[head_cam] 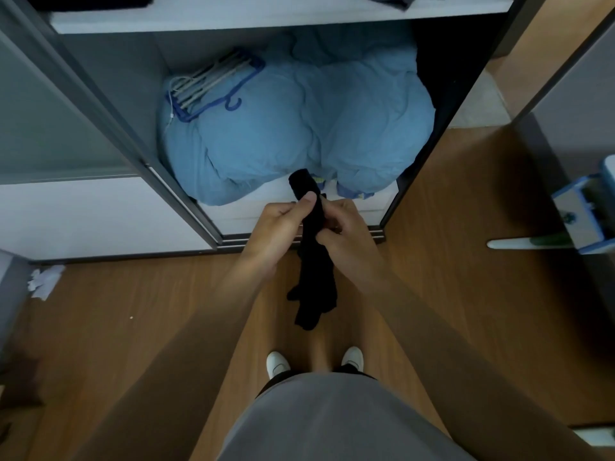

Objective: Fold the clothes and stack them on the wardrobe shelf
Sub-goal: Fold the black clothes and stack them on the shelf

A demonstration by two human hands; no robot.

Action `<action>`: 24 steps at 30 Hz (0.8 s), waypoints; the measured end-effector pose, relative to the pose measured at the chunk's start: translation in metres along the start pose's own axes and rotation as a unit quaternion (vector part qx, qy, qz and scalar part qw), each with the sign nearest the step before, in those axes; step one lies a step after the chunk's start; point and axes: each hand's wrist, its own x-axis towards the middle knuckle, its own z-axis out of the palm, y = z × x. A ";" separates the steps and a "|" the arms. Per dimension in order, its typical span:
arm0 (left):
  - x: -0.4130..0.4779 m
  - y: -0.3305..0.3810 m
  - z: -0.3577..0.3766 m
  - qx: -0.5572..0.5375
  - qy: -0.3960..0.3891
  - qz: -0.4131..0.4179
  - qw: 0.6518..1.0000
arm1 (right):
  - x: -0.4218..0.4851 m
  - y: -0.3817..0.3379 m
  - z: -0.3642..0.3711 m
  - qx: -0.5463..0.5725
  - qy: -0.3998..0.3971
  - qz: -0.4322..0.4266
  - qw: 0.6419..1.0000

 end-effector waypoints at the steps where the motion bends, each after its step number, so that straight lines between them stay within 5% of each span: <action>1: -0.003 0.002 -0.004 0.017 -0.019 0.015 1.000 | -0.002 0.000 -0.003 0.028 -0.017 -0.001 0.999; 6: -0.006 0.005 -0.015 0.066 -0.066 0.057 0.994 | -0.008 0.000 -0.013 0.189 -0.054 0.006 0.981; 9: -0.010 0.006 -0.016 0.113 -0.089 0.099 0.985 | -0.009 -0.004 -0.026 0.056 -0.012 -0.016 0.998; 12: -0.015 0.010 -0.017 0.147 -0.117 0.133 0.973 | -0.010 -0.013 -0.046 -0.099 0.065 -0.124 0.985; 15: -0.017 0.017 -0.018 0.171 -0.151 0.155 0.961 | -0.002 -0.024 -0.061 -0.126 -0.028 -0.198 0.972; 18: -0.017 0.022 -0.018 0.191 -0.155 0.171 0.954 | 0.010 -0.033 -0.060 -0.150 -0.097 -0.185 0.966; 24: -0.017 0.020 -0.027 0.195 -0.110 0.176 0.958 | 0.015 -0.027 -0.043 -0.158 -0.069 -0.194 0.966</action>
